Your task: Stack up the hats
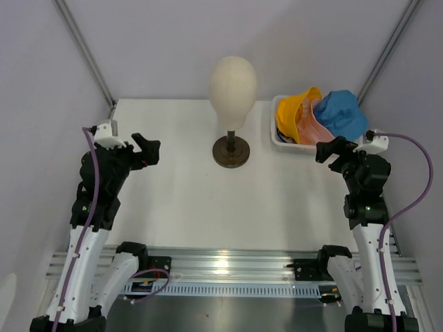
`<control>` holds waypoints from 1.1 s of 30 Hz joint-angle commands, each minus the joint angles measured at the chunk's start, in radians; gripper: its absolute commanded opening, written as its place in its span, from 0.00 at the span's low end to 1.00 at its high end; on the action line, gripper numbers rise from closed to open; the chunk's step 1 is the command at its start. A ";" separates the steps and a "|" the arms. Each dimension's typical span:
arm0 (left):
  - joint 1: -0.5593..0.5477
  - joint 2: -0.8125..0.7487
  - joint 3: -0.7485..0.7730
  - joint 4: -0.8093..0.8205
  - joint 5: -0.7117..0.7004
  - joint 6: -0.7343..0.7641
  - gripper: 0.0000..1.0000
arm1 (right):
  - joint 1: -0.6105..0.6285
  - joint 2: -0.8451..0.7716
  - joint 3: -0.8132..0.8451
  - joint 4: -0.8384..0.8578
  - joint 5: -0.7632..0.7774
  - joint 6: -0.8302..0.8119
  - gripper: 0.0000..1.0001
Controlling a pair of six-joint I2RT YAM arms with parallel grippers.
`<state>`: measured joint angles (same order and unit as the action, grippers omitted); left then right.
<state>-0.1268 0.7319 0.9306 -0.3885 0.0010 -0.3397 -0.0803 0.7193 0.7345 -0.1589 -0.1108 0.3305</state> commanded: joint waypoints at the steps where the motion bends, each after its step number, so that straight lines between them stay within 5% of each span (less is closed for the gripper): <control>1: -0.004 -0.046 -0.029 0.030 0.117 -0.025 0.99 | 0.007 0.020 0.051 0.029 -0.064 0.024 1.00; 7: -0.002 -0.046 -0.107 0.109 0.194 -0.373 0.99 | 0.013 0.040 0.033 0.097 -0.148 0.088 0.99; 11: -0.004 0.015 -0.292 0.455 0.154 -0.586 1.00 | 0.017 0.058 -0.010 0.205 -0.188 0.174 0.99; 16: -0.004 0.225 -0.346 0.738 0.149 -0.792 0.96 | 0.076 0.159 -0.014 0.337 -0.201 0.228 0.99; 22: -0.019 0.616 -0.247 1.019 0.243 -0.929 0.89 | 0.184 0.370 0.043 0.477 -0.106 0.393 0.99; 33: -0.117 1.124 0.170 1.094 0.249 -0.953 0.81 | 0.272 0.601 0.210 0.507 0.109 0.461 0.99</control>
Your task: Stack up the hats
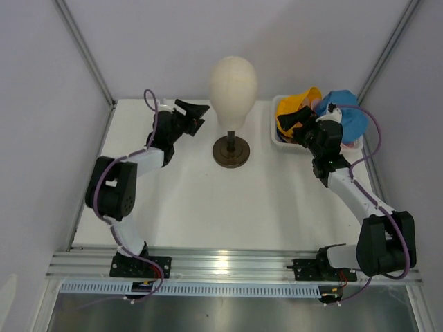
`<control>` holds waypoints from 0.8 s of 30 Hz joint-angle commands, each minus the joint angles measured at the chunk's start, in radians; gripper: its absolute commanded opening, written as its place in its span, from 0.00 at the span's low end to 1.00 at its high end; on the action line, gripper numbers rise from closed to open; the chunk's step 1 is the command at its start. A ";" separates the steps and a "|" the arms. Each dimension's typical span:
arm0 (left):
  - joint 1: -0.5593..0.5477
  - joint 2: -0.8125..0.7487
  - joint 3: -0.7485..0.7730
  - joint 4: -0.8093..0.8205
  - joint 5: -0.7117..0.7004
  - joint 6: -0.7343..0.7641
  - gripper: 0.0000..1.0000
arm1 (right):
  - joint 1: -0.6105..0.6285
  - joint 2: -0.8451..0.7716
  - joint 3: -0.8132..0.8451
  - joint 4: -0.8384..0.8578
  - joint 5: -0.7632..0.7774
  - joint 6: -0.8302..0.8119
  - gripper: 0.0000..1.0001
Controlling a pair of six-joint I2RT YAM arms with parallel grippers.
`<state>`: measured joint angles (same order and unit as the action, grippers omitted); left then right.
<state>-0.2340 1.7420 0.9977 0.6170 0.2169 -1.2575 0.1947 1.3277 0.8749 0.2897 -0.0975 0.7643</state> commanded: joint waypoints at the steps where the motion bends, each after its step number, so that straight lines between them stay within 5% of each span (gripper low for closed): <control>1: -0.007 0.152 0.161 0.064 0.047 -0.043 0.80 | -0.001 -0.004 0.070 0.080 0.088 0.021 0.99; 12: -0.002 0.439 0.461 -0.048 0.174 -0.034 0.76 | 0.054 0.257 0.171 0.221 0.035 0.069 0.97; 17: -0.013 0.439 0.450 -0.066 0.223 0.006 0.75 | 0.098 0.462 0.312 0.227 -0.019 0.142 0.94; 24: -0.030 0.373 0.346 -0.077 0.262 0.090 0.73 | 0.149 0.551 0.322 0.246 0.025 0.213 0.94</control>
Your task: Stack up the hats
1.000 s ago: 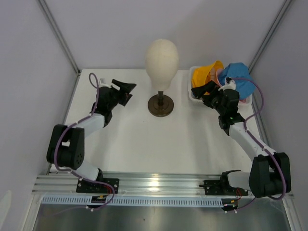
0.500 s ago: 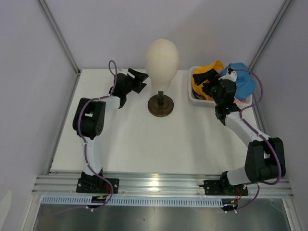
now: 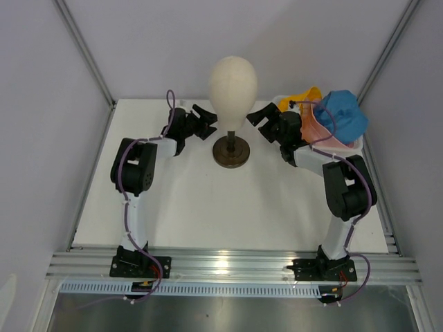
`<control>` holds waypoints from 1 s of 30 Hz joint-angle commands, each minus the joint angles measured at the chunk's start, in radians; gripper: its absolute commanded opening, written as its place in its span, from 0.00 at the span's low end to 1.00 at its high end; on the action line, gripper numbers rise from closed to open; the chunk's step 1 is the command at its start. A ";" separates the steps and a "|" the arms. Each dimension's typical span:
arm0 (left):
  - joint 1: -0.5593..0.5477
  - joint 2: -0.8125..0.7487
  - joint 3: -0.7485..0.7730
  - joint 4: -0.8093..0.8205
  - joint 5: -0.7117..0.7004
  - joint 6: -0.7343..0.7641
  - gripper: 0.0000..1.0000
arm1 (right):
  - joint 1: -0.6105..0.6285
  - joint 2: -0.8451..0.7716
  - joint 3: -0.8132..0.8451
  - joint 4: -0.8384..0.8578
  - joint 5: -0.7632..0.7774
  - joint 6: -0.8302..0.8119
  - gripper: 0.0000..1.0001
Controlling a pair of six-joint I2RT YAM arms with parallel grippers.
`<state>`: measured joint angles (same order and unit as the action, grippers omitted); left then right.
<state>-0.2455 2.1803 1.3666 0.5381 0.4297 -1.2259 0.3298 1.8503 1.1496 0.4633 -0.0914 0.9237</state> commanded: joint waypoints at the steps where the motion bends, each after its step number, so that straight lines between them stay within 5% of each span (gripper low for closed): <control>1: -0.026 -0.068 -0.021 -0.012 0.050 0.072 0.73 | 0.021 0.041 0.050 0.081 0.018 0.056 0.94; 16: -0.110 -0.197 -0.241 0.094 0.058 0.117 0.71 | 0.138 0.102 0.058 0.058 -0.028 0.030 0.93; 30: -0.184 -0.493 -0.595 0.115 -0.118 0.194 0.72 | 0.245 -0.029 -0.180 0.104 0.008 0.014 0.92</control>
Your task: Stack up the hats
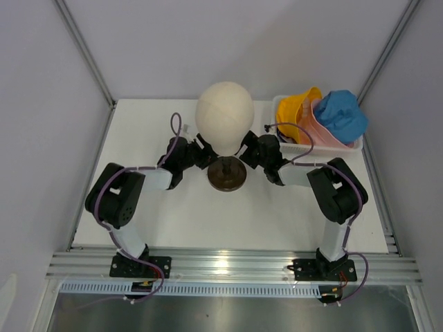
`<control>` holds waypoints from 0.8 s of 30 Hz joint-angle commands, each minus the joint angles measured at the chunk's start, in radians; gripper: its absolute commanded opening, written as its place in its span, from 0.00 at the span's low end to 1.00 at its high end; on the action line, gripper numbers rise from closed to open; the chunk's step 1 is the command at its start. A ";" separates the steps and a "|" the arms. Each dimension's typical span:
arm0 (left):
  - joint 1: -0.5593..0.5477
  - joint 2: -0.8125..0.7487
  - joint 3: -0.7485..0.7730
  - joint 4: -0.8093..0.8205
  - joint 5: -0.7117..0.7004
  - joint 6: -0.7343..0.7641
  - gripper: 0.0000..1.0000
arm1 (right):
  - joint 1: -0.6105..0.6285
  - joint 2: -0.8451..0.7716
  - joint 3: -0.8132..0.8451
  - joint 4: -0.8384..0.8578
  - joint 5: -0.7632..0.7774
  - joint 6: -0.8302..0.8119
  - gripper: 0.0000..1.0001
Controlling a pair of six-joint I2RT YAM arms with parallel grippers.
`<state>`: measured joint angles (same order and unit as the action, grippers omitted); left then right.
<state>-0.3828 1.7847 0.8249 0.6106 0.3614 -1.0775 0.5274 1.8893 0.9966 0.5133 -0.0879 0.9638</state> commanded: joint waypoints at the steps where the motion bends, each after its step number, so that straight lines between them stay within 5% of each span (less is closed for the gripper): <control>1: -0.069 -0.122 -0.110 0.040 -0.071 0.047 0.72 | 0.057 -0.076 -0.044 0.048 0.016 -0.033 0.92; 14: -0.243 -0.456 -0.365 -0.103 -0.404 0.039 0.71 | 0.183 -0.197 -0.162 -0.073 0.073 -0.092 0.94; 20: -0.245 -0.568 -0.386 -0.247 -0.501 0.073 0.72 | 0.152 -0.309 -0.109 -0.358 0.263 -0.239 0.99; 24: -0.243 -0.688 -0.353 -0.382 -0.584 0.172 0.77 | 0.036 -0.416 -0.084 -0.537 0.214 -0.315 1.00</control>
<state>-0.6205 1.1938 0.4419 0.3317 -0.1143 -1.0080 0.6411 1.5795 0.8551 0.1459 0.0914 0.7517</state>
